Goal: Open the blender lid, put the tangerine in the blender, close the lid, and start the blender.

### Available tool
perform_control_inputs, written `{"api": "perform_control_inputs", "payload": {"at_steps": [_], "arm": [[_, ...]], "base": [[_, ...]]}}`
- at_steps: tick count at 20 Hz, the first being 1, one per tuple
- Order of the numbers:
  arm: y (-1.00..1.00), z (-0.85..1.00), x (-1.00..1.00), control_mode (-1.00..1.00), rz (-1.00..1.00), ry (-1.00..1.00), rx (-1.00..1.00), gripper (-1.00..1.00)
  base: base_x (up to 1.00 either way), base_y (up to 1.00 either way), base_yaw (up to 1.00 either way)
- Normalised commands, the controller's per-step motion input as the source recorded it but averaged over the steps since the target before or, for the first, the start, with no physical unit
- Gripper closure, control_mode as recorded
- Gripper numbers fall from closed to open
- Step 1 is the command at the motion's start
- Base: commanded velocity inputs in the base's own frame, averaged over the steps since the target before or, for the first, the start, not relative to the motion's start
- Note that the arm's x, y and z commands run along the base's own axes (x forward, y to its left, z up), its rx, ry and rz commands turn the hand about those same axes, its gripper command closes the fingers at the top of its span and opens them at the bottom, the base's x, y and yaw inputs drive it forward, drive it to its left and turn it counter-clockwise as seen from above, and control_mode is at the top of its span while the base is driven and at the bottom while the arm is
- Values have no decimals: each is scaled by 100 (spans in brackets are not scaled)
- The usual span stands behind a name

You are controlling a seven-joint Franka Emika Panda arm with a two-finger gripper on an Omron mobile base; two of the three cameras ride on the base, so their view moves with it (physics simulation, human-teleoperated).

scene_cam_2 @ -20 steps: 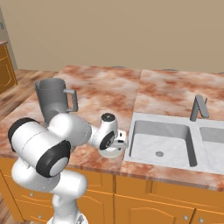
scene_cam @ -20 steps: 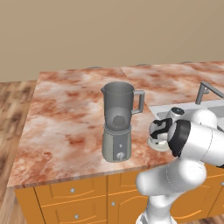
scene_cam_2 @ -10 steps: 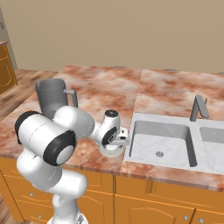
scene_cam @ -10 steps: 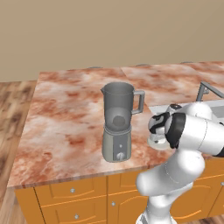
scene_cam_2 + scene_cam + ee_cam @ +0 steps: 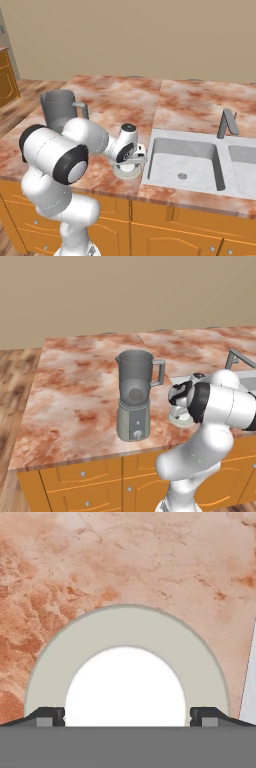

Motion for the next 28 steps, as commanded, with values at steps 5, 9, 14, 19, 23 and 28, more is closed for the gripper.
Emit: {"api": "perform_control_inputs", "payload": {"at_steps": [5,9,14,19,23,28], "arm": [[0,-26,0,-100,3,-1,-1,-100],[0,-32,-9,-100,0,-6,-4,-100],[0,-15,-39,-100,1,-13,-3,-100],[0,-22,-10,-100,2,-7,-2,-100],[0,-33,0,-100,3,0,-1,-100],[3,-35,-22,-100,5,-3,-1,-100]], "base": [[0,0,0],[0,0,0],[0,0,0],[0,0,0],[0,0,0],[0,0,0]]}}
